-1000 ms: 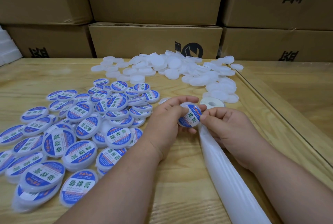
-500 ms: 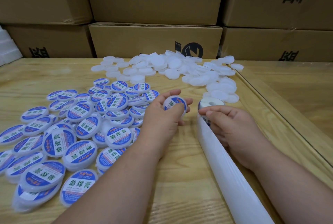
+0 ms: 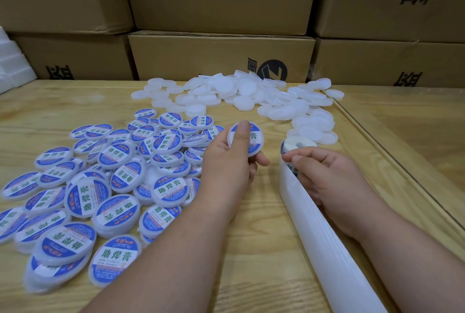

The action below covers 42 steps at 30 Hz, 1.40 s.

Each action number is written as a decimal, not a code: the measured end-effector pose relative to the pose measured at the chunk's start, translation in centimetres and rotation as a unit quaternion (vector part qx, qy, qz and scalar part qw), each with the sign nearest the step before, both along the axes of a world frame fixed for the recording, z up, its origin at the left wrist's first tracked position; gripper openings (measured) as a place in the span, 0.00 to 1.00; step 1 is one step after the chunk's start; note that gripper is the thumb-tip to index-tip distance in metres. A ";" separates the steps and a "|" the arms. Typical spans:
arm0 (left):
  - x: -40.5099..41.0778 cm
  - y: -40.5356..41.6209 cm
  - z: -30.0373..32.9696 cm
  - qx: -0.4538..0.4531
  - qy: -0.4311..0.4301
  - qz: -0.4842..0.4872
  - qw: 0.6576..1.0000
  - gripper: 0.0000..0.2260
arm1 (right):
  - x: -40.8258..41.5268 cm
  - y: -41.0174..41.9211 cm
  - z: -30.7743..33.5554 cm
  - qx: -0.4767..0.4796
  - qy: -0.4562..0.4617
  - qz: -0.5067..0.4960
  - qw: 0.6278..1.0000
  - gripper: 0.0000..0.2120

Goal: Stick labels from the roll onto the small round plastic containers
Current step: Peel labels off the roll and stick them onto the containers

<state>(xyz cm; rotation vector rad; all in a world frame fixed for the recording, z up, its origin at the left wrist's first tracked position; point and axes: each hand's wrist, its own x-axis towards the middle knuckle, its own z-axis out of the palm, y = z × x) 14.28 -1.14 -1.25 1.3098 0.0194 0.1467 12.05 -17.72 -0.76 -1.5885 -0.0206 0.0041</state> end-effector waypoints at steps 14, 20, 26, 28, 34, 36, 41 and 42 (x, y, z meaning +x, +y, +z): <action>0.5 0.6 -0.7 -0.037 0.021 -0.006 0.999 0.04 | -0.1 0.1 0.1 0.004 0.001 -0.003 1.000 0.12; 0.8 0.7 0.1 -0.180 0.082 0.016 0.980 0.21 | -0.2 0.0 0.1 0.000 -0.003 -0.006 1.000 0.12; 1.2 0.9 0.2 -0.271 0.088 0.057 0.957 0.21 | -0.2 0.1 0.2 0.002 -0.001 -0.007 1.000 0.13; 1.2 0.9 0.1 -0.283 0.080 0.051 0.954 0.18 | -0.2 0.1 0.1 0.002 -0.002 -0.009 1.000 0.13; 0.7 -0.2 -0.5 -0.015 0.002 0.029 0.999 0.09 | 0.0 0.0 -0.4 0.005 -0.018 -0.035 0.999 0.13; 0.3 -0.9 -1.0 0.141 -0.027 0.022 0.989 0.13 | 0.1 0.0 -0.5 -0.032 -0.064 -0.097 0.993 0.13; -0.5 -2.6 -1.4 0.480 -0.083 -0.039 0.873 0.22 | 0.4 -0.9 -0.5 -0.078 -0.145 -0.252 0.954 0.10; -0.6 -2.7 -1.4 0.499 -0.089 -0.052 0.860 0.23 | 0.6 -1.2 -0.6 -0.091 -0.136 -0.271 0.949 0.08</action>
